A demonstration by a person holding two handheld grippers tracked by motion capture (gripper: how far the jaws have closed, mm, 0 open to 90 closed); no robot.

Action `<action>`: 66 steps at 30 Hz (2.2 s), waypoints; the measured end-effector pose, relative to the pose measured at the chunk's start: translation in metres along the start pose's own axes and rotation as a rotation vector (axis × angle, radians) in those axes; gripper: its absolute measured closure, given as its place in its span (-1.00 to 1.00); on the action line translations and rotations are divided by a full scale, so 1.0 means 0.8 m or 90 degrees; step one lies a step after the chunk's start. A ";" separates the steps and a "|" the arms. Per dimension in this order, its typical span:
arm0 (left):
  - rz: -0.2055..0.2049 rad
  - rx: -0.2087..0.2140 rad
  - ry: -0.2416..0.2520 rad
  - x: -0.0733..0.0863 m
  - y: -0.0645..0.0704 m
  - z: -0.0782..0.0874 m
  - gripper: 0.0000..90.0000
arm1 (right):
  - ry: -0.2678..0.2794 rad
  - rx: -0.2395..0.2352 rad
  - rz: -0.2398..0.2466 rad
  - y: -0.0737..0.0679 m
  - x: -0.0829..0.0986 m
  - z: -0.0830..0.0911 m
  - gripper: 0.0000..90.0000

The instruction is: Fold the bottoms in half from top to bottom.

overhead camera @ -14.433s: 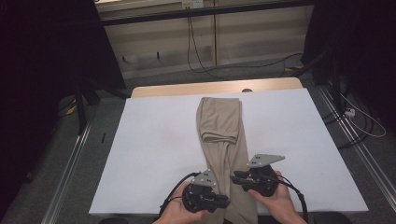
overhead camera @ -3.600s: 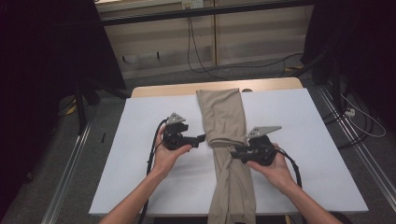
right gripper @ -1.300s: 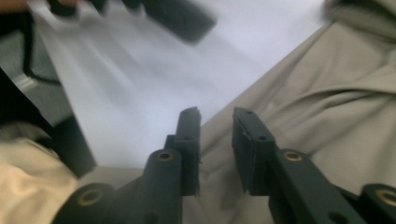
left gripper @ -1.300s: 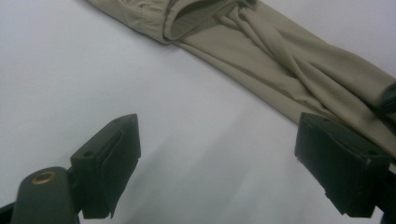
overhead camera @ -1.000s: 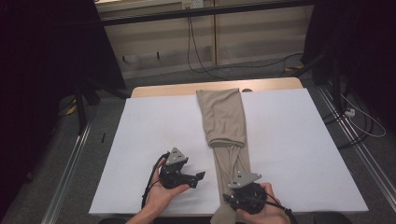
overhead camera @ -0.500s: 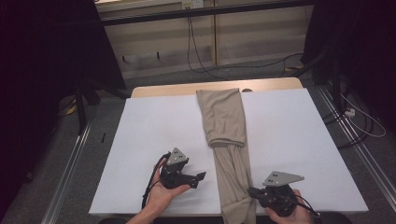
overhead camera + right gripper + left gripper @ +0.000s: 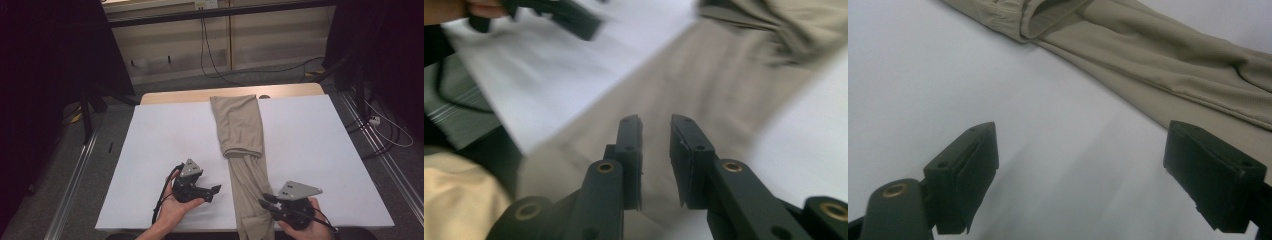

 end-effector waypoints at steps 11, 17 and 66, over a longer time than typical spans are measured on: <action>0.002 -0.001 0.000 0.000 -0.001 0.001 -0.67 | -0.104 -0.028 0.042 -0.032 0.021 -0.018 0.85; -0.003 0.000 -0.004 0.000 -0.001 -0.001 -0.67 | -0.030 -0.103 -0.013 -0.031 0.010 -0.003 1.00; -0.064 0.178 -0.089 0.009 0.093 -0.030 0.88 | -0.037 0.016 -0.038 0.023 0.021 -0.013 0.43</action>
Point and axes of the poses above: each handheld gripper's, and its own axes: z roughly backward along the jaws, x roughly out of its underside, y roughly to its right, the point moved 4 cm from there along -z, roughly forward along the jaws, and after that the axes turned 14 degrees about x, right-handed, at the moved point
